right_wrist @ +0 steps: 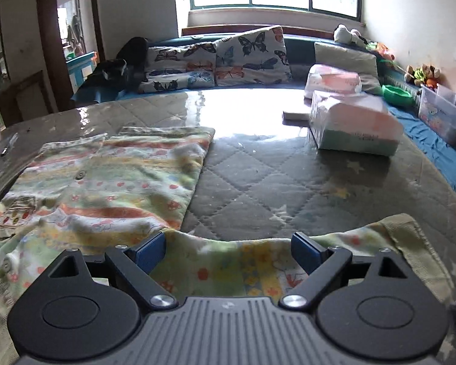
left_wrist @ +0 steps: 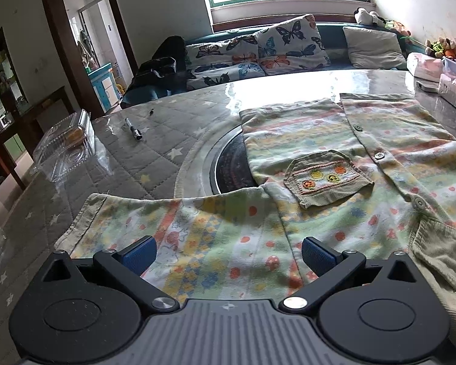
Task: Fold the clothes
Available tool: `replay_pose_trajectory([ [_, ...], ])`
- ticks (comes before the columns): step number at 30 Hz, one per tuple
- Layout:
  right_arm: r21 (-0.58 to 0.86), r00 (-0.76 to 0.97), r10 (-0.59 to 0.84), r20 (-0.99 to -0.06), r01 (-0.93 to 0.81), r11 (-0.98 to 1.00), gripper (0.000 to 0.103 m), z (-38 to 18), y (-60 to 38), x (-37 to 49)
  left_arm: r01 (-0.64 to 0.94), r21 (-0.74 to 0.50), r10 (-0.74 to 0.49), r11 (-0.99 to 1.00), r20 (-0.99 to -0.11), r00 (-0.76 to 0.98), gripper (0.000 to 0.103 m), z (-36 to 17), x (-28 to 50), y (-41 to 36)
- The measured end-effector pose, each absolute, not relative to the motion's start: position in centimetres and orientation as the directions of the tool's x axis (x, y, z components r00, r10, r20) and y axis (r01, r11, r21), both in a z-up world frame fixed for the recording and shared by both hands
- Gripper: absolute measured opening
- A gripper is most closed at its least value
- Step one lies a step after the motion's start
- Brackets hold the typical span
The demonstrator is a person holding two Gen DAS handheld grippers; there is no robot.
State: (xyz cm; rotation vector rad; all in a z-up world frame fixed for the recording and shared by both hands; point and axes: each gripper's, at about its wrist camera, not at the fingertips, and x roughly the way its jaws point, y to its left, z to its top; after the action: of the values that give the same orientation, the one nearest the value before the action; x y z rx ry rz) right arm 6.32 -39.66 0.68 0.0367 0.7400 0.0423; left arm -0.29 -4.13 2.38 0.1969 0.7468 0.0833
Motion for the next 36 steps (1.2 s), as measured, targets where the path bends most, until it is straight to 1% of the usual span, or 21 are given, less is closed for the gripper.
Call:
replay_pose_trajectory([
  [7, 0.026, 0.736, 0.012, -0.677, 0.008, 1.0, 0.092, 0.4, -40.9, 5.7, -0.013, 0.207, 0.152, 0.978, -0.673, 0.724, 0.103, 2.1, -0.4, -3.7],
  [15, 0.002, 0.715, -0.106, -0.691, 0.148, 0.989, 0.092, 0.0, -45.7, 4.2, -0.009, 0.202, 0.145, 0.979, -0.672, 0.727, 0.103, 2.2, -0.2, -3.9],
  [19, -0.001, 0.712, -0.152, -0.685, 0.208, 0.978, 0.087, 0.3, -48.1, 3.3, -0.007, 0.202, 0.143, 0.979, -0.67, 0.728, 0.103, 2.2, -0.1, -4.1],
  [27, -0.007, 0.705, -0.236, -0.669, 0.312, 0.95, 0.086, 0.7, -51.8, 1.4, -0.005, 0.206, 0.146, 0.979, -0.672, 0.726, 0.103, 2.3, -0.1, -4.3],
  [31, 0.005, 0.695, -0.235, -0.679, 0.324, 0.946, 0.078, 0.3, -52.6, 0.9, -0.003, 0.207, 0.144, 0.978, -0.672, 0.726, 0.103, 2.3, 0.0, -4.5],
  [34, 0.016, 0.694, -0.227, -0.683, 0.324, 0.946, 0.067, 0.0, -52.8, 0.7, -0.003, 0.211, 0.149, 0.977, -0.675, 0.722, 0.103, 2.1, 0.0, -4.6],
  [36, 0.023, 0.699, -0.224, -0.68, 0.325, 0.945, 0.062, 0.0, -52.8, 0.7, -0.003, 0.213, 0.15, 0.977, -0.676, 0.722, 0.103, 2.1, 0.0, -4.6],
])
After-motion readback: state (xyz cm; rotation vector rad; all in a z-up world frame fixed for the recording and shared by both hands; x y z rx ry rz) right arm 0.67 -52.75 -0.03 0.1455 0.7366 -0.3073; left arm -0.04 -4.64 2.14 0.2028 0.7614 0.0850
